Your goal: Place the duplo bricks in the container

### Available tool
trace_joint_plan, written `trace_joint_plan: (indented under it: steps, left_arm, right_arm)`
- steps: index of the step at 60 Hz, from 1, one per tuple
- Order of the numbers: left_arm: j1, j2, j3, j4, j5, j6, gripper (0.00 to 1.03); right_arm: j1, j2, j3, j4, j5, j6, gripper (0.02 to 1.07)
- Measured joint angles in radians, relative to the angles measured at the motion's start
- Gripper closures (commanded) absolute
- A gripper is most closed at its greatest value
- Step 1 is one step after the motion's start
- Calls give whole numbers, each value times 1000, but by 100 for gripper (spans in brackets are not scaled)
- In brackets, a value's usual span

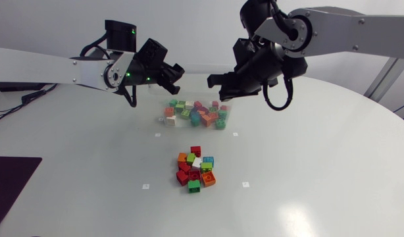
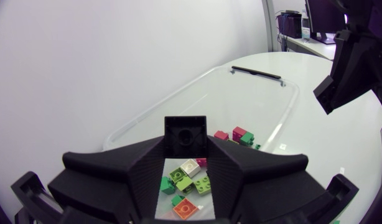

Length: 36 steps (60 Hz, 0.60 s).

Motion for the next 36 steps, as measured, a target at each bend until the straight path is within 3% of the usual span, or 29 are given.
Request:
trace_joint_plan:
  steps: [5,6,9,16,26,36]
  left_arm:
    - [0,32,42,3,-23,-20,57]
    - [0,40,52,3,-27,-24,45]
    - [0,61,80,3,-40,-35,30]
    - [0,80,99,3,-78,-50,8]
    - [2,66,88,12,-85,-79,5]
    - [2,-95,-61,42,-88,-86,6]
  right_arm:
    - [-4,8,19,20,-15,-3,85]
    - [-5,9,22,23,-17,-4,85]
    - [-9,14,30,43,-21,-5,85]
    - [-16,41,63,77,-25,-17,85]
    - [-19,103,117,120,-25,-26,85]
    - [-29,167,181,135,-25,-33,85]
